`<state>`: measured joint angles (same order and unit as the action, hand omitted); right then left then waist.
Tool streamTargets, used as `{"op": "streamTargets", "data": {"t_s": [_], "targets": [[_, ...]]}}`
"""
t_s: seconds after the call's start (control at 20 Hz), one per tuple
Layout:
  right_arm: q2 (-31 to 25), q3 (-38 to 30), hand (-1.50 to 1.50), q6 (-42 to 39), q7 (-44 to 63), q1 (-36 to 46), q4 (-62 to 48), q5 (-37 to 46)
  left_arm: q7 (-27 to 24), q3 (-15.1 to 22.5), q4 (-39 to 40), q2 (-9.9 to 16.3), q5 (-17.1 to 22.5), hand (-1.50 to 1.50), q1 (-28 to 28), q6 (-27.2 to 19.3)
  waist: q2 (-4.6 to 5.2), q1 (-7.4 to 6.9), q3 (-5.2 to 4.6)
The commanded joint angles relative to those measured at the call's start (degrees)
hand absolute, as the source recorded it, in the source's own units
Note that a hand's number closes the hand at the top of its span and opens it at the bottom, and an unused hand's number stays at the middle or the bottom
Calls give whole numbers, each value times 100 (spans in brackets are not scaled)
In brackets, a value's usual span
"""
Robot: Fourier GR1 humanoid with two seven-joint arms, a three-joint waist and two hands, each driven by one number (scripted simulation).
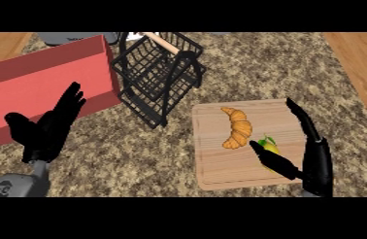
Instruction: Pick the lemon from the cutting board and place it in the tiered basket
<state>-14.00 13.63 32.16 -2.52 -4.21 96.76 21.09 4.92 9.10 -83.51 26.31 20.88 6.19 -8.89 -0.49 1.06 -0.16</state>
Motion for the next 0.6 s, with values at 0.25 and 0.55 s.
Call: {"op": "streamTargets", "data": {"t_s": [0.25,0.55], "targets": [[-1577,384,-150,-1203,2275,-742,779,2555,115,-5,-261,71,11,0,-230,35,5,-15,-57],[-1698,1295,-150,-3406,4144,-713,1638,2828,240,101,-395,-13,22,0,-92,83,30,-126,-37]]}}
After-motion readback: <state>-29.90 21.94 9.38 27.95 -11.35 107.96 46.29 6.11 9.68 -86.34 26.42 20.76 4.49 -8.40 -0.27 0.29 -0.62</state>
